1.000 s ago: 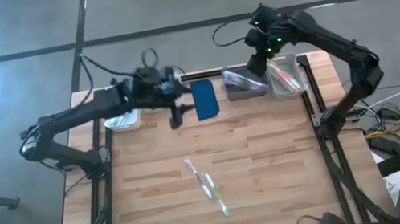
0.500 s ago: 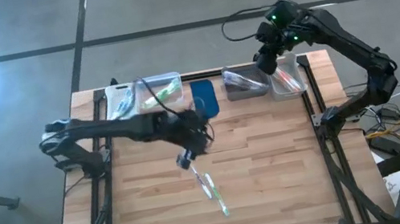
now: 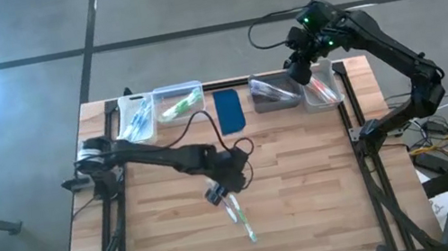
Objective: Pick & Place Toothbrushes
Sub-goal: Put the green toothbrush into the transparent bin
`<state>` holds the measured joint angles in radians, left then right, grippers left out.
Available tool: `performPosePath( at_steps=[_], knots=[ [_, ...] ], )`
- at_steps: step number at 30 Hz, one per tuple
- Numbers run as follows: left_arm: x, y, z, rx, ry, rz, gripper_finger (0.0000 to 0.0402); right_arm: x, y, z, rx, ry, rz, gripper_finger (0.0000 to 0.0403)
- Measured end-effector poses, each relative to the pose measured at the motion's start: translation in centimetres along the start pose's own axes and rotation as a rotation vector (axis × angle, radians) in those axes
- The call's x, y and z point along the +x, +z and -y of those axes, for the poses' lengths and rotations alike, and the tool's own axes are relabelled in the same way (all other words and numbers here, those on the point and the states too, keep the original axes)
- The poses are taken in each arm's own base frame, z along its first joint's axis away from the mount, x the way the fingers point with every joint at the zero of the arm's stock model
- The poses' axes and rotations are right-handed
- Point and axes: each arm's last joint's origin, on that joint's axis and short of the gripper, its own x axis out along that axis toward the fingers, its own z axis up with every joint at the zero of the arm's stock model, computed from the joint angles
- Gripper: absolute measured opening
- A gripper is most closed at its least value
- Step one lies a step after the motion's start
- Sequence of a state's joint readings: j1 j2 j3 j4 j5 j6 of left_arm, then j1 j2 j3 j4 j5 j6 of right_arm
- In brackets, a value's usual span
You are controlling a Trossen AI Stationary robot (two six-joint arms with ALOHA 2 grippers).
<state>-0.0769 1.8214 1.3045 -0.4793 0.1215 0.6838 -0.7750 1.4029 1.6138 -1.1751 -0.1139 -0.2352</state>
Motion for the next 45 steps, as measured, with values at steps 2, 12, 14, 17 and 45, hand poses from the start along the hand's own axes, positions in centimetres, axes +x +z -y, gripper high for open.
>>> performPosePath(
  at_steps=[2, 12, 14, 17, 45],
  knots=[
    [0.3, 0.0, 0.2, 0.003, -0.012, -0.005, 0.0224, 0.0, 0.0, 0.0, -0.011, 0.000, 0.000, 0.0139],
    [1.1, 0.6, 1.2, 0.028, -0.061, 0.015, 0.0220, 0.1, 0.0, 0.0, -0.031, 0.001, -0.002, 0.0170],
    [1.4, 0.6, 1.5, 0.032, -0.073, 0.006, 0.0220, 0.2, 0.1, 0.0, -0.031, 0.001, -0.005, 0.0174],
    [1.9, 0.9, 2.1, 0.049, -0.086, 0.005, 0.0220, 0.2, 0.1, 0.0, -0.035, 0.001, -0.005, 0.0181],
    [5.7, 0.2, 3.6, 0.031, -0.170, -0.054, 0.0212, 0.2, 0.1, 0.0, -0.057, 0.001, -0.004, 0.0142]
  ],
)
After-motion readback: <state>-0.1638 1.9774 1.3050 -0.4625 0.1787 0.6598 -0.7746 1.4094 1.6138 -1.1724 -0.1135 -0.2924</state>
